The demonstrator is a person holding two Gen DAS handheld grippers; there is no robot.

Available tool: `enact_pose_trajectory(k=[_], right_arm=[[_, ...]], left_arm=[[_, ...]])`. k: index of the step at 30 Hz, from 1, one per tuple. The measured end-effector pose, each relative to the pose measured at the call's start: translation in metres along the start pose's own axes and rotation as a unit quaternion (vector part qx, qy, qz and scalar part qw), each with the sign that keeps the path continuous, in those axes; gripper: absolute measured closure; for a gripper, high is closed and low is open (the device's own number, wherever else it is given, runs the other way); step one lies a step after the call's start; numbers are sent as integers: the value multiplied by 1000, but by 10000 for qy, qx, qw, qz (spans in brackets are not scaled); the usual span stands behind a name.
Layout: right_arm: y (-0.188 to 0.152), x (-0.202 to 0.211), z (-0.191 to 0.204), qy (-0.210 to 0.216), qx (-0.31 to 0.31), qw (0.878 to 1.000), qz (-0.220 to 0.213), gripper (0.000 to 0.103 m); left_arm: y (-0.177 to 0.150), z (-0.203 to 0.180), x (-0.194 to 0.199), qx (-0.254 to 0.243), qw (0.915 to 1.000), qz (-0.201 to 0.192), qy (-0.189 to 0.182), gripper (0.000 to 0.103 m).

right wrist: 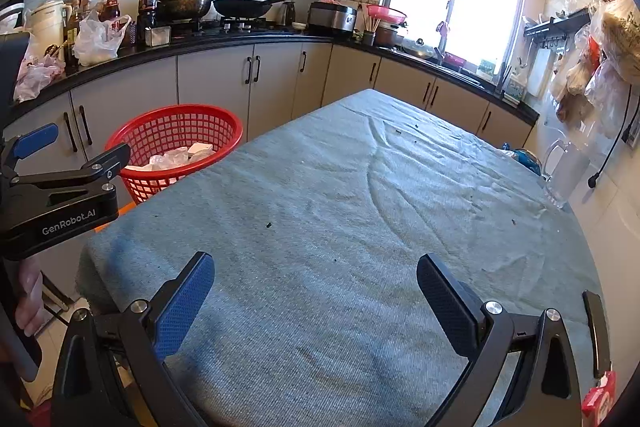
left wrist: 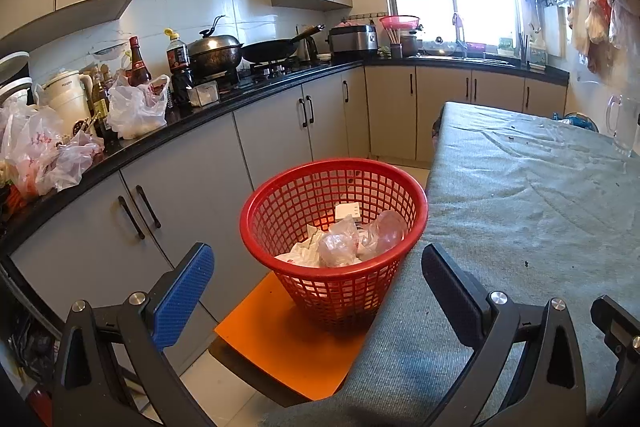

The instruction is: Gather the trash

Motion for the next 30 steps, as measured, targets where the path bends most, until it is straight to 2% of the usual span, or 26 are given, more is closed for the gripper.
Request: enact_pose_trajectory(k=[10,20,26,30], right_arm=[[1,17,-1,-58,-1,9999,-101,0],[-6,25,-20,-170,-183,9996,-122,0],[-25,23,-62,-517,-562,9970,81,0],[-41,19,-106,-933,-916,9909,311,0]], left_arm=[[8,-1,20,7,9999,-137,-90,0],[14,-18,25,-159,9995,-174,-205,0],[14,-61,21,-380,9978,-73,-537,0],[10,-116,13,-564,9918,258,-1120,0]])
Point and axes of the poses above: each gripper's, at about its wrist camera, not at the fingertips, and x roughly against the way its jaws point, z to its left, y to its top, the point moved 8 cm from there along -x, roughly the way its jaws point, and after that the axes turned 14 degrees about -z, right-handed, at the moved point
